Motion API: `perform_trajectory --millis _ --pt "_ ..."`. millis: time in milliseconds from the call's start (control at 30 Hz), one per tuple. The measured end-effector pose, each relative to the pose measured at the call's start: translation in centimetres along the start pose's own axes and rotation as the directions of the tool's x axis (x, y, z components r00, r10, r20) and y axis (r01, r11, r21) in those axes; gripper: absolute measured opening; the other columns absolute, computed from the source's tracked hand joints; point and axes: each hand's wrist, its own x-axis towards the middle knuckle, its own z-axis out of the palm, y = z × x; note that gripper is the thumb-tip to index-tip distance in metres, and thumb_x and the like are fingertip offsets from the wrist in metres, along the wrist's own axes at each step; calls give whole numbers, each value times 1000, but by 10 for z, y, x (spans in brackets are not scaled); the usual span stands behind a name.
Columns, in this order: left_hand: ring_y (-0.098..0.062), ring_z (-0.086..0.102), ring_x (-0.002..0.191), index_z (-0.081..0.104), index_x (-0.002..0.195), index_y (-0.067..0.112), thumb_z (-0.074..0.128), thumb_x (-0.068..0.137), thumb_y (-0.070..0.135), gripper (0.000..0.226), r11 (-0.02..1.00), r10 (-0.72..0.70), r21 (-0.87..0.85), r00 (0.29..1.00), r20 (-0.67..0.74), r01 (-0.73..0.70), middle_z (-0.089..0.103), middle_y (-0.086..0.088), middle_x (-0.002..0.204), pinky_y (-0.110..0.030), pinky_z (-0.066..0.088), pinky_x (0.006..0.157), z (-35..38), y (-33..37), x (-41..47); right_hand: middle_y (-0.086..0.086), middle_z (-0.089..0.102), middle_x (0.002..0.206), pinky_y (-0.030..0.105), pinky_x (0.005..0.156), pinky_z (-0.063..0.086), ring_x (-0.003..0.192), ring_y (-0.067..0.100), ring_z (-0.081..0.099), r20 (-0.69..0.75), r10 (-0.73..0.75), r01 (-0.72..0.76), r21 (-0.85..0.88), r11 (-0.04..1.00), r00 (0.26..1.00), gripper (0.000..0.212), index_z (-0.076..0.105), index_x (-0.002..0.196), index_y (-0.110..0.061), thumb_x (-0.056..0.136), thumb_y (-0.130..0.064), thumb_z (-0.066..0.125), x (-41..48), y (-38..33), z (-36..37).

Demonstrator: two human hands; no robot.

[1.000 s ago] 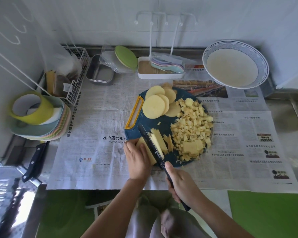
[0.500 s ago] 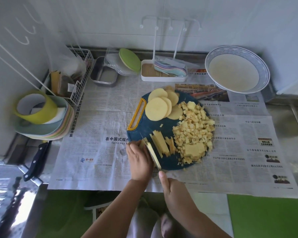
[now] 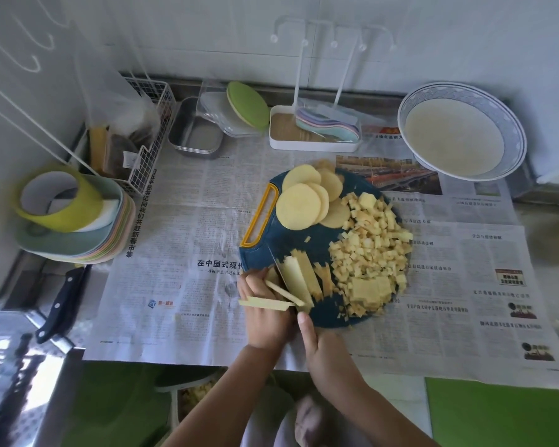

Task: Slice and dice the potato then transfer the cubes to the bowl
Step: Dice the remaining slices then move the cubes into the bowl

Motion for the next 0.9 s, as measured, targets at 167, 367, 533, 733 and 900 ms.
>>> perform_trajectory --millis 167,367,533,733,900 --pt "-25 41 87 48 92 -3 34 86 13 22 999 -38 9 999 -1 38 45 -15 95 -37 40 71 -1 4 2 0 36 44 27 46 34 38 14 37 194 86 -143 302 943 977 69 43 54 -13 84 -72 26 8 7 -29" --pt "-22 38 90 52 100 -6 31 80 6 31 985 -72 157 996 45 64 51 -21 101 -45 44 73 -12 25 12 5 29 51 27 43 28 40 17 28 428 17 -262 521 812 904 62 44 61 -14 90 -68 35 8 11 -56" --pt "-35 34 123 39 134 -4 50 88 5 48 900 -71 431 956 284 -62 39 -19 136 -43 23 108 -16 51 28 3 32 49 25 41 28 38 16 28 372 -68 -165 559 812 926 61 44 62 -14 88 -68 36 3 13 -73" --pt "-32 25 131 34 137 0 44 90 10 49 625 -200 708 809 553 -330 28 -17 142 -34 21 110 -29 67 52 3 37 46 25 40 31 37 17 31 267 -107 -31 465 885 958 61 44 61 -12 92 -64 34 -6 14 -71" --pt "-34 36 126 44 131 6 45 92 11 40 761 -282 612 738 613 -217 38 -17 136 -38 37 102 -47 69 65 1 35 40 26 40 31 31 16 31 88 -167 129 328 936 982 65 42 56 -9 99 -56 28 -13 22 -62"
